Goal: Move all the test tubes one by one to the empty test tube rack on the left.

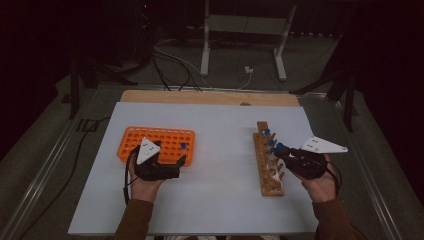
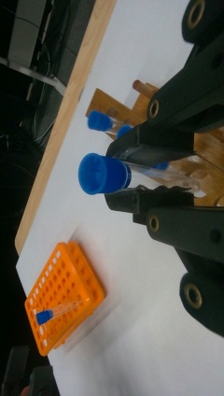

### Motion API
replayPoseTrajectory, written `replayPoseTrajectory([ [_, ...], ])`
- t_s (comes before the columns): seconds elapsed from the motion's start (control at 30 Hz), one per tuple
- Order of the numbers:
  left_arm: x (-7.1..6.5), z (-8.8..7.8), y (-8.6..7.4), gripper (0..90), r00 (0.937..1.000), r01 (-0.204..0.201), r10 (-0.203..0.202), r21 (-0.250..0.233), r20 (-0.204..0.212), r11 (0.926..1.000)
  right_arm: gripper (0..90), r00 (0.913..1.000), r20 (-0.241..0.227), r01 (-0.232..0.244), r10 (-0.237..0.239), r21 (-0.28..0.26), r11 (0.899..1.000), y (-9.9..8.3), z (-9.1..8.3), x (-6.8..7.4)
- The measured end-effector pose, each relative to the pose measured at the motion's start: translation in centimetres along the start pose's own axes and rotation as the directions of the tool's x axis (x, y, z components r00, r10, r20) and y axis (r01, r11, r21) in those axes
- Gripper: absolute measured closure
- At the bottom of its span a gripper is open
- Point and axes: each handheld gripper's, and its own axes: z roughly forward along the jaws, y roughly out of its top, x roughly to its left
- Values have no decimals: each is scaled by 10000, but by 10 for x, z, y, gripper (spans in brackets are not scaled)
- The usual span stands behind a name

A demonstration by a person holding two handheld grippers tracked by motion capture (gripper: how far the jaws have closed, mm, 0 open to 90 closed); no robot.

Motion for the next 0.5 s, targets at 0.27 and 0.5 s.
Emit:
replayPoseTrajectory([
  [0.27,-8,1,11,11,9996,-105,110,-202,250,9997,768,9999,-21,136,-136,-238,9996,13,-5,4],
  [0.5,-18,5,18,12,9982,-267,285,-340,532,9991,768,9994,-216,266,-273,-293,9992,20,2,12],
])
